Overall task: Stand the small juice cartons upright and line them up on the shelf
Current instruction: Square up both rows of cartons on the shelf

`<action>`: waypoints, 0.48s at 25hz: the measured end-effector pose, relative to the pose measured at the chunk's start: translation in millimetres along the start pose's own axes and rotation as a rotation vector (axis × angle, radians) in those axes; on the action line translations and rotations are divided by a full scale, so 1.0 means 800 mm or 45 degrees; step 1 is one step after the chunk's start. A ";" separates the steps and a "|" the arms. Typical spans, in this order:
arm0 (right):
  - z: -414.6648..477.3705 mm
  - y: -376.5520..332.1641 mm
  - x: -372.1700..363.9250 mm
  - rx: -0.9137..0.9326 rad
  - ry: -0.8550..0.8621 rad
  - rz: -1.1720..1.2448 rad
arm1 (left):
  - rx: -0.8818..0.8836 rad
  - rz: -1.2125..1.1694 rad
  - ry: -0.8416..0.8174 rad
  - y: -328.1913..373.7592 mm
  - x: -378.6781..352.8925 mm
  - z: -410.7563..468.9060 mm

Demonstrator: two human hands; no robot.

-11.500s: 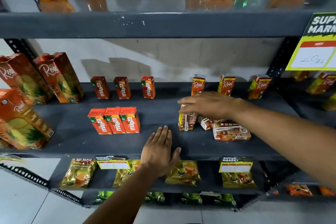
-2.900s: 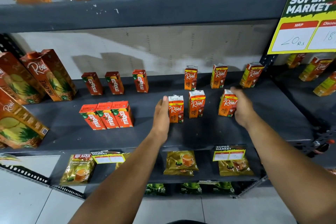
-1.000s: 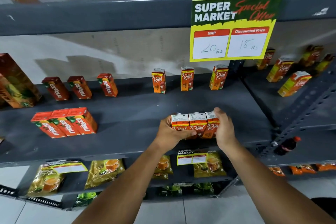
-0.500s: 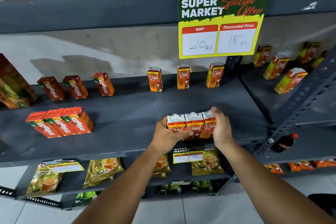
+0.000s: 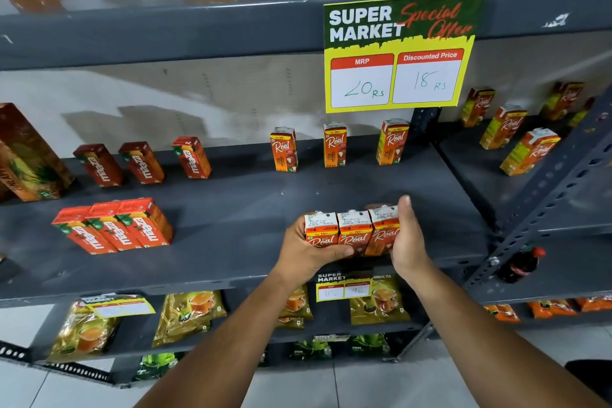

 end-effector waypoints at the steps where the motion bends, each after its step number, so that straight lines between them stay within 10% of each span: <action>1: -0.003 -0.002 -0.001 0.026 -0.029 0.027 | -0.011 -0.012 -0.008 0.001 0.000 -0.001; 8: -0.042 -0.008 0.054 0.272 0.269 0.269 | -0.255 0.028 0.176 0.034 0.044 -0.028; 12: -0.109 0.044 0.036 0.345 0.213 -0.087 | -0.444 0.083 0.494 0.044 0.142 -0.107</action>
Point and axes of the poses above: each hand's wrist, its own z-axis towards the middle knuckle, its own x-axis out of the back of the hand, y = z × x, the point moved 7 cm from there along z, towards the middle knuckle, and after that the axes turned 10 degrees about -x, right-handed, at the moved point
